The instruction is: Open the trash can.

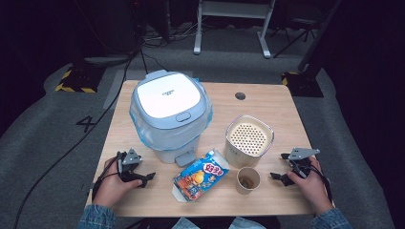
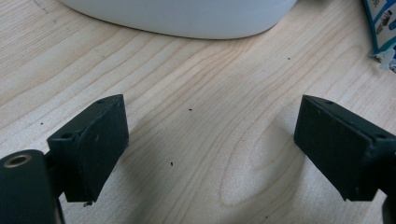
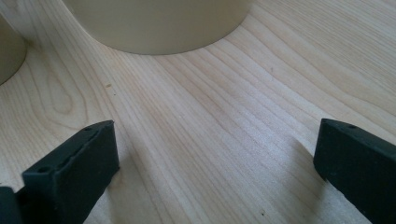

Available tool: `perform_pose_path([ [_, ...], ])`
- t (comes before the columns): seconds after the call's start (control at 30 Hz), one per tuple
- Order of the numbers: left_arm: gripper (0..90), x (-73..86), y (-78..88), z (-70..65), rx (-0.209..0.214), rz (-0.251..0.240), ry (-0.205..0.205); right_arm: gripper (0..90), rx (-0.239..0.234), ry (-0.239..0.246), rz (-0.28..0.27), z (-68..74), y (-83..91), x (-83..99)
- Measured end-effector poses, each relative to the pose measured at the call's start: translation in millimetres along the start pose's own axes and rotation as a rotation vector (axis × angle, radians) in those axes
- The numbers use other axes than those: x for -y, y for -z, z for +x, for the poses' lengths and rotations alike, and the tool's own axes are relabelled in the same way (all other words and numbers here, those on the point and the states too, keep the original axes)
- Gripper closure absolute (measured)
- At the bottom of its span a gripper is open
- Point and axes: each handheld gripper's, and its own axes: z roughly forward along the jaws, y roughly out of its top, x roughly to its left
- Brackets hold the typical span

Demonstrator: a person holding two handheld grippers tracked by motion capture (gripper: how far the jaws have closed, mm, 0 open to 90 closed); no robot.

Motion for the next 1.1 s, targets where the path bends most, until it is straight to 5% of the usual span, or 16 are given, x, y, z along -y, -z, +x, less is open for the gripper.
perform_pose_path([
  [0.13,14.4,0.4,0.9,-0.9,-0.018,-0.012,0.020,0.2,0.000,-0.001,0.000,0.0,0.0,0.0],
  [0.2,24.8,0.6,2.7,-1.0,-0.023,-0.015,0.024,0.2,0.000,-0.001,0.000,0.0,0.0,-0.1],
  [0.33,38.0,-0.1,11.4,-3.5,0.032,-0.030,0.028,0.2,0.001,-0.005,0.001,0.1,-0.6,-0.7],
  [0.5,41.7,-4.3,21.6,-8.6,0.053,-0.056,0.018,0.2,0.000,-0.005,0.001,-0.1,-1.1,-1.2],
  [0.77,46.1,-16.5,48.4,-17.4,0.086,-0.190,0.028,0.2,-0.002,-0.001,0.000,-1.6,-3.2,-3.2],
  [1.1,68.1,-39.6,89.1,-24.7,0.164,-0.328,0.024,0.2,-0.001,0.000,0.001,-2.0,-3.9,-4.0],
])
